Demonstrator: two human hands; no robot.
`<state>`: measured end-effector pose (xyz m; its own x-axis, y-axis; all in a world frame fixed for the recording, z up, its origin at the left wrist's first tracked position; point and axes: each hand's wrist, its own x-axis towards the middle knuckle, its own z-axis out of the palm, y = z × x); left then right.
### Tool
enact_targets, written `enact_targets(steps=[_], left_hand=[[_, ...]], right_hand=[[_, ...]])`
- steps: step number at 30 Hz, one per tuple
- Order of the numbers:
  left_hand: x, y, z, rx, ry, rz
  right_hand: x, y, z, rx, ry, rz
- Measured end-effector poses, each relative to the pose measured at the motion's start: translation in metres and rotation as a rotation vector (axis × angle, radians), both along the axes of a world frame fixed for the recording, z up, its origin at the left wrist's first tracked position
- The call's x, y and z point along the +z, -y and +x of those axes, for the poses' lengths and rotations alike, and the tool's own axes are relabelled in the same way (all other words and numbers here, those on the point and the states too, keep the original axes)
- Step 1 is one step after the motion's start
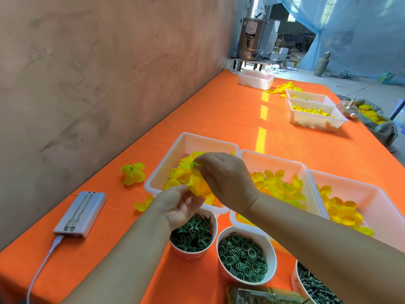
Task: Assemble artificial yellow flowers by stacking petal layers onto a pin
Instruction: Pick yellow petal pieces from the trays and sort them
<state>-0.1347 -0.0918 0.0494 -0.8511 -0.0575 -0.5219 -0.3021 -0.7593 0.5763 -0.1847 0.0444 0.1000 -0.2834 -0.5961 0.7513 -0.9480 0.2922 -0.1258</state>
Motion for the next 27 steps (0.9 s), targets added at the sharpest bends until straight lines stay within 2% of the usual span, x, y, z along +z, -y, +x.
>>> enact_targets(steps=[3,6,8,11,14,18,20,24,27], left_hand=[[-0.001,-0.001,-0.005,0.090,0.014,-0.078],[-0.005,0.009,-0.007,0.251,0.045,-0.056],[-0.009,0.019,-0.004,0.271,0.038,-0.103],[-0.013,0.029,0.000,0.247,0.038,-0.167],[-0.009,0.037,0.001,0.237,0.067,-0.086],[-0.007,0.039,0.002,0.185,0.023,-0.106],[-0.007,0.038,0.002,0.186,0.011,-0.178],[-0.011,0.032,0.002,0.150,-0.047,-0.398],[-0.011,0.024,0.004,0.111,-0.090,-0.506]], right_hand=[[-0.003,0.006,0.006,-0.043,0.176,-0.037],[0.002,0.009,0.007,-0.089,0.300,-0.240],[0.008,0.009,0.000,-0.137,0.397,-0.335],[0.009,0.007,-0.028,-0.357,0.559,-0.234],[-0.001,0.006,-0.059,-0.596,0.787,-0.092],[-0.018,0.012,-0.080,-0.601,1.170,-0.261],[-0.021,0.015,-0.084,-0.578,1.286,-0.314],[-0.014,0.018,-0.078,-0.537,1.150,-0.183],[-0.005,0.023,-0.057,-0.307,1.111,-0.073]])
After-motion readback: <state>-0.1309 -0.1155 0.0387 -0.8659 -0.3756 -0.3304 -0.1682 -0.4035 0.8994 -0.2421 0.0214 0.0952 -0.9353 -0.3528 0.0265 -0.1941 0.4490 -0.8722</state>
